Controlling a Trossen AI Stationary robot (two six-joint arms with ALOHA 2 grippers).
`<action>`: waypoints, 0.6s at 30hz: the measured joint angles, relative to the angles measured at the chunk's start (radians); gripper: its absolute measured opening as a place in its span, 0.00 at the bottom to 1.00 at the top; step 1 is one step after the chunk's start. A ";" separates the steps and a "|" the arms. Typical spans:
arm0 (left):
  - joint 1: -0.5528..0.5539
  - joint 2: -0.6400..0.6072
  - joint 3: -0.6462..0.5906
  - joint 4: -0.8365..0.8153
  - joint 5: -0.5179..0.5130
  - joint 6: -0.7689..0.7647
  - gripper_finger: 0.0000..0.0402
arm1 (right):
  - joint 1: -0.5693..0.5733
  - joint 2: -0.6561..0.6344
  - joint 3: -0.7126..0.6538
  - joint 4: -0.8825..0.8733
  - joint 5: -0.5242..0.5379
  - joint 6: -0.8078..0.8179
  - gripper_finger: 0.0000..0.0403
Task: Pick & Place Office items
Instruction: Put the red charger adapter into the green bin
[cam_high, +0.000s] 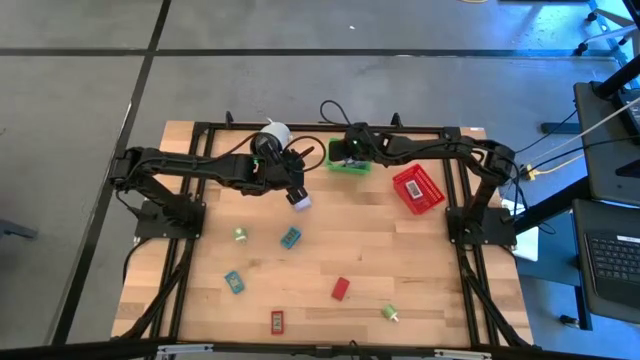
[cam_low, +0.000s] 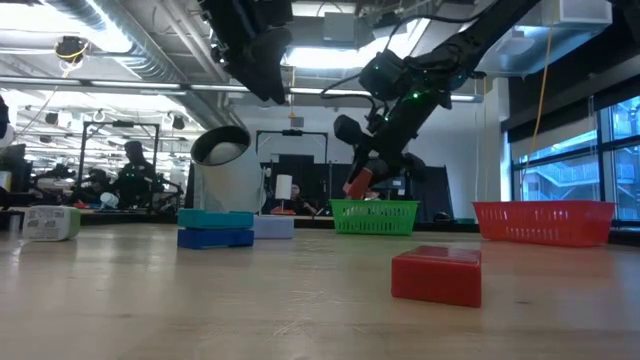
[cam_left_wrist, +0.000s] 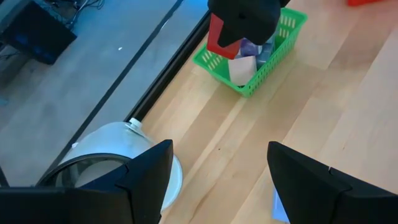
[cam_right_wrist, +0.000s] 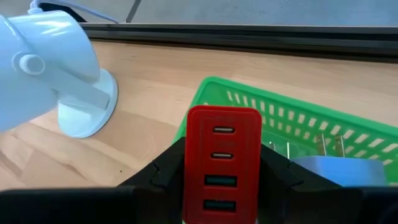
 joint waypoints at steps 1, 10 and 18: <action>0.000 0.000 0.000 0.000 0.000 -0.002 0.64 | 0.000 0.000 0.000 0.000 0.001 0.002 0.34; 0.000 0.000 0.000 -0.006 0.001 -0.019 0.64 | 0.000 0.000 0.000 -0.004 -0.023 -0.006 0.34; 0.000 0.000 0.000 -0.087 0.015 -0.096 0.64 | 0.000 0.000 0.000 -0.004 -0.078 -0.004 0.43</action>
